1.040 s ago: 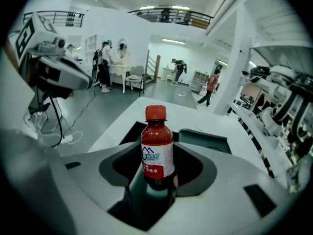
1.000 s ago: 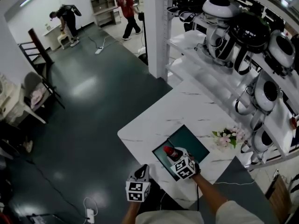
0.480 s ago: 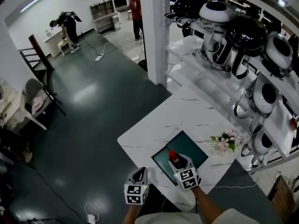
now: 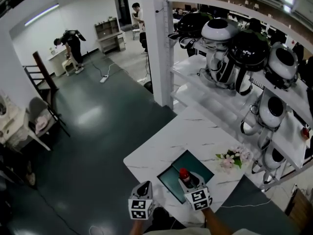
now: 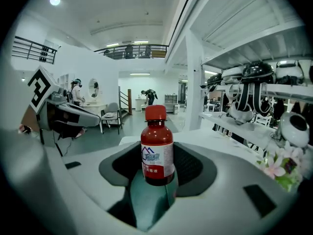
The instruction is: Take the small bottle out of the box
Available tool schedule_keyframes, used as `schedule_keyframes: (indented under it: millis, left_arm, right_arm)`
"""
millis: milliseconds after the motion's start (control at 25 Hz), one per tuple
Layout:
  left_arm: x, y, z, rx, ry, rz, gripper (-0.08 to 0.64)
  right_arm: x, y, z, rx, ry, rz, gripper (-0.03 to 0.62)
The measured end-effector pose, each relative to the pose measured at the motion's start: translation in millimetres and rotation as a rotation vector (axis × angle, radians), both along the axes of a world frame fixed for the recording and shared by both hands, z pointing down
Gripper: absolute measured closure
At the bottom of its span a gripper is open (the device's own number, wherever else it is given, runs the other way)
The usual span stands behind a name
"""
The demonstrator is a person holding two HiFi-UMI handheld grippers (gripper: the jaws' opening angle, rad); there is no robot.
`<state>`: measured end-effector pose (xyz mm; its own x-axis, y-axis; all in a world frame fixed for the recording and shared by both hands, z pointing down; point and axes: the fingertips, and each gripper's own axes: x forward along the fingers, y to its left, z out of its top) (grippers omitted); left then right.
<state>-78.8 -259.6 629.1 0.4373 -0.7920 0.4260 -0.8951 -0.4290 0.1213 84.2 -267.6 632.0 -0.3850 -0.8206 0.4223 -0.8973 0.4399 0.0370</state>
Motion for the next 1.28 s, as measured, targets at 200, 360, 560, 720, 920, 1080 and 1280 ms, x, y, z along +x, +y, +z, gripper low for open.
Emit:
schedule_keyframes:
  millis: [200, 360, 560, 720, 920, 1080, 1280]
  left_arm:
    - [4.9, 1.1, -15.7, 0.038, -0.002, 0.003, 0.541]
    - [11.6, 3.0, -29.7, 0.070, -0.004, 0.006, 0.541]
    - [16.7, 2.8, -47.0, 0.107, 0.007, 0.003, 0.541]
    - [16.6, 2.3, -54.6, 0.131, 0.013, -0.001, 0.541]
    - [18.9, 4.8, -59.1, 0.142, 0.011, -0.015, 0.541]
    - [19.6, 5.5, -60.3, 0.143, 0.006, -0.020, 0.541]
    - [27.1, 3.0, -66.0, 0.154, 0.003, -0.018, 0.541]
  right_arm:
    - [19.5, 9.0, -23.4, 0.049, 0.005, 0.038, 0.374]
    - [33.1, 15.9, -44.5, 0.098, 0.013, 0.057, 0.374]
    - [45.0, 22.3, -64.2, 0.144, 0.027, 0.067, 0.374]
    - [54.2, 26.1, -74.3, 0.172, 0.041, 0.076, 0.374]
    - [67.3, 32.4, -79.0, 0.178, 0.029, 0.101, 0.374]
    - [72.4, 33.5, -79.9, 0.183, 0.015, 0.110, 0.374]
    - [77.7, 30.0, -81.5, 0.185, 0.001, 0.112, 0.374]
